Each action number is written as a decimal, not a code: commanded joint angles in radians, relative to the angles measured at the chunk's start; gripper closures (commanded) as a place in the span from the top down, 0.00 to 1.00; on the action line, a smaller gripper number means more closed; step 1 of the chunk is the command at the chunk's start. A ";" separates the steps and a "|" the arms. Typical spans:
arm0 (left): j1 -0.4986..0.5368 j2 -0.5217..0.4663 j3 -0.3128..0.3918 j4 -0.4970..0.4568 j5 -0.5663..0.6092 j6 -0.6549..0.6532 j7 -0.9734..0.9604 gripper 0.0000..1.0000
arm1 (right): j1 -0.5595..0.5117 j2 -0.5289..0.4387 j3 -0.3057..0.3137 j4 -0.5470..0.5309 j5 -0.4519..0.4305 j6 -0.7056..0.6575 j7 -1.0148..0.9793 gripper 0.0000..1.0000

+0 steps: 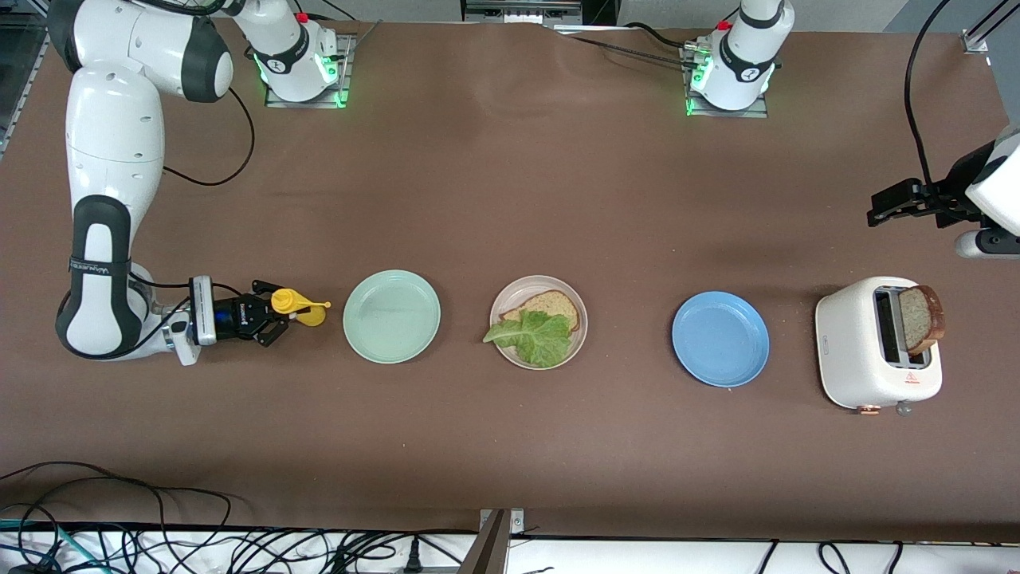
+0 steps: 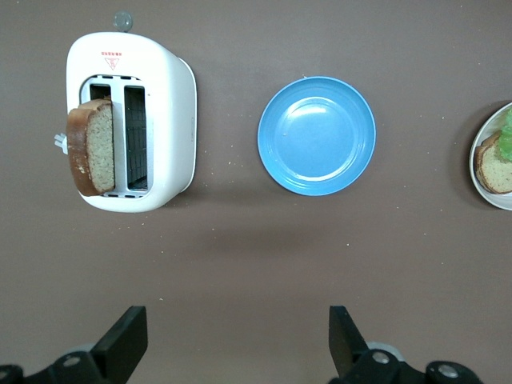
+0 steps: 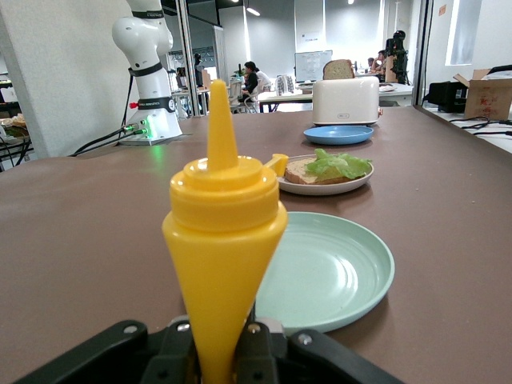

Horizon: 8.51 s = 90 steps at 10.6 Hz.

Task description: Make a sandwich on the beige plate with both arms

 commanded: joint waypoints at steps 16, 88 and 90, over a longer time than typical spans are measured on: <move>0.000 0.025 -0.001 0.034 0.017 0.003 -0.008 1.00 | -0.065 0.007 -0.105 0.092 -0.024 -0.077 0.167 1.00; -0.246 0.454 -0.009 -0.013 -0.933 0.613 -0.191 0.00 | -0.060 -1.082 0.434 -0.346 -1.316 0.373 2.547 1.00; -0.285 0.499 -0.009 -0.013 -1.056 0.644 -0.189 0.00 | -0.062 -1.082 0.434 -0.346 -1.316 0.373 2.547 1.00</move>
